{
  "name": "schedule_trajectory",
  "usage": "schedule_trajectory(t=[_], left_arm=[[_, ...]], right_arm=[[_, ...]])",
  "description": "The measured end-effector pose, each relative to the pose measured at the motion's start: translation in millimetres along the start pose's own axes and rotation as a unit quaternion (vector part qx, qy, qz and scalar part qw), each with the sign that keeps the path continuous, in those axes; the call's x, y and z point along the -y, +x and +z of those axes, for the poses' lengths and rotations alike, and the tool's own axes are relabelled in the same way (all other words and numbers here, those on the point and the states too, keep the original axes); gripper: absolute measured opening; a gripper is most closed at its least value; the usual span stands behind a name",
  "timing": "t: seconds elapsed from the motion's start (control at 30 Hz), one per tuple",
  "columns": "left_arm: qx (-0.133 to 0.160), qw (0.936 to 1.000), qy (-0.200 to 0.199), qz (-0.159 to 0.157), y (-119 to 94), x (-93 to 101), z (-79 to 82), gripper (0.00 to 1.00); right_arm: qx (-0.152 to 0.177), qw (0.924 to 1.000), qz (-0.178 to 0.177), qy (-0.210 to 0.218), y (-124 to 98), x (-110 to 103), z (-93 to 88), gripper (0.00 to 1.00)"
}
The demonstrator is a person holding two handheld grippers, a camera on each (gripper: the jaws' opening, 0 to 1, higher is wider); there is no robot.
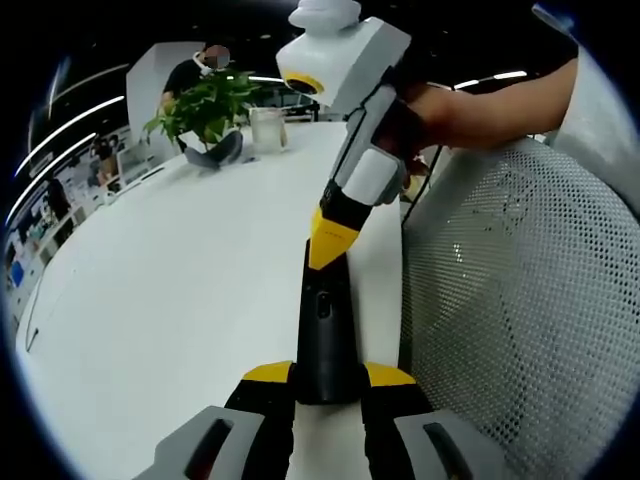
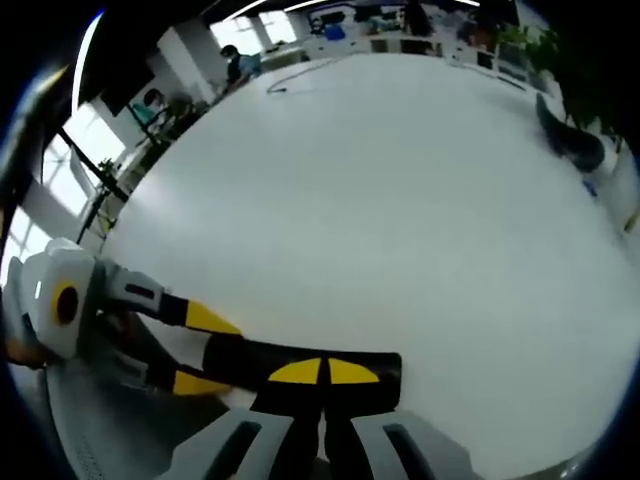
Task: Press the specified remote control buttons in sequence, fully releasing each button before pressing the next.
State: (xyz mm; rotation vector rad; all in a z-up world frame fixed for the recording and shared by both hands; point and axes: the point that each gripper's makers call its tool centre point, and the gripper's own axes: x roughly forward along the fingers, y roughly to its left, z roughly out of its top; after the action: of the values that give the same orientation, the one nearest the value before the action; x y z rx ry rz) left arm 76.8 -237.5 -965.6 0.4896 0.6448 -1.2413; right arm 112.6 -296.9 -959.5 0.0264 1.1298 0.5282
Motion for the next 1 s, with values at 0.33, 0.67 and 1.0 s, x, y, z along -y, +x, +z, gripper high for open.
schedule_trajectory(t=[0.33, 0.67, 1.0], left_arm=[[0.000, 1.0000, -0.001, 0.001, 0.4, 0.5, 0.6, 0.24], [-0.001, 1.0000, 0.000, 0.001, -0.5, 0.4, 0.7, 0.24], [-0.002, 1.0000, 0.000, 0.000, -0.7, -0.5, 0.8, 0.24]], right_arm=[[-0.034, 0.9980, 0.017, 0.050, 1.0, 2.0, 0.2, 0.00], [-0.135, 0.9846, 0.036, 0.105, 1.4, 2.1, -0.7, 0.00], [-0.249, 0.9659, 0.004, 0.070, 5.5, 1.4, -1.4, 0.00]])
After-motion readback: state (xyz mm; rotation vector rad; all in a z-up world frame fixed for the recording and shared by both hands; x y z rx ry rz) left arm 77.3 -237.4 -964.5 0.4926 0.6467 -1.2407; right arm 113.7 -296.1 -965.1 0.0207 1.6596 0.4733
